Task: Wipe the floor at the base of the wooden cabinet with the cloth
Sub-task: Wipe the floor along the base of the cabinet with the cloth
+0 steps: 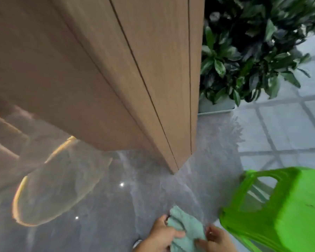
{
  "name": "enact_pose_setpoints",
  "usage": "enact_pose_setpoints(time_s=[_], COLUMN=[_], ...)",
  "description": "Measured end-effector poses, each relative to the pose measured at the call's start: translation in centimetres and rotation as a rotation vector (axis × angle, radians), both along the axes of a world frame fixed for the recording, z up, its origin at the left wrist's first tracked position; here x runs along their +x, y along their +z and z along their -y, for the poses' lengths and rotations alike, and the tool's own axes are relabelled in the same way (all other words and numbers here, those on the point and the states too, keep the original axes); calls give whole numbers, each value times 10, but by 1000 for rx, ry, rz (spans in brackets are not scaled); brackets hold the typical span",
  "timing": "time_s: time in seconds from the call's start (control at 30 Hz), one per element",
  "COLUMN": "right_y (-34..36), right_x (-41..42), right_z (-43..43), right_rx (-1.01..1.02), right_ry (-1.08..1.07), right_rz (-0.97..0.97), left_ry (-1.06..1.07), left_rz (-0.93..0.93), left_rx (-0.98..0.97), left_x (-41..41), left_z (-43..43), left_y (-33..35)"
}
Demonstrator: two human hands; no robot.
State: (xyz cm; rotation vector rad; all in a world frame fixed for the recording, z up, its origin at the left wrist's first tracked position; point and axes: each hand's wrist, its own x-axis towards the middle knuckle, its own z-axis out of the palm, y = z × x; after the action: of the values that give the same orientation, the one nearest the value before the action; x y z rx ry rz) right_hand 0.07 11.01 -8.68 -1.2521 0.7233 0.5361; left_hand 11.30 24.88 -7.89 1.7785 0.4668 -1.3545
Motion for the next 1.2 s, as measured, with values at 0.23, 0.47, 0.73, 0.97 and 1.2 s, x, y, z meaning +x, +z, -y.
enact_pose_setpoints(time_s=[0.23, 0.47, 0.73, 0.97, 1.2], right_y=[47, -84, -392, -522, -593], right_x=[86, 123, 153, 187, 215], right_z=[-35, 13, 123, 121, 110], right_rx=[-499, -845, -1281, -1403, -1418], right_ry=[-33, 3, -39, 390, 416], right_rz=[16, 104, 146, -29, 0], left_ry=[181, 229, 498, -203, -563], left_rz=[19, 42, 159, 855, 769], left_rx=[-55, -191, -397, 225, 587], left_x=[72, 93, 74, 106, 104], left_z=[-48, 0, 131, 62, -27], left_y=[50, -99, -422, -535, -585])
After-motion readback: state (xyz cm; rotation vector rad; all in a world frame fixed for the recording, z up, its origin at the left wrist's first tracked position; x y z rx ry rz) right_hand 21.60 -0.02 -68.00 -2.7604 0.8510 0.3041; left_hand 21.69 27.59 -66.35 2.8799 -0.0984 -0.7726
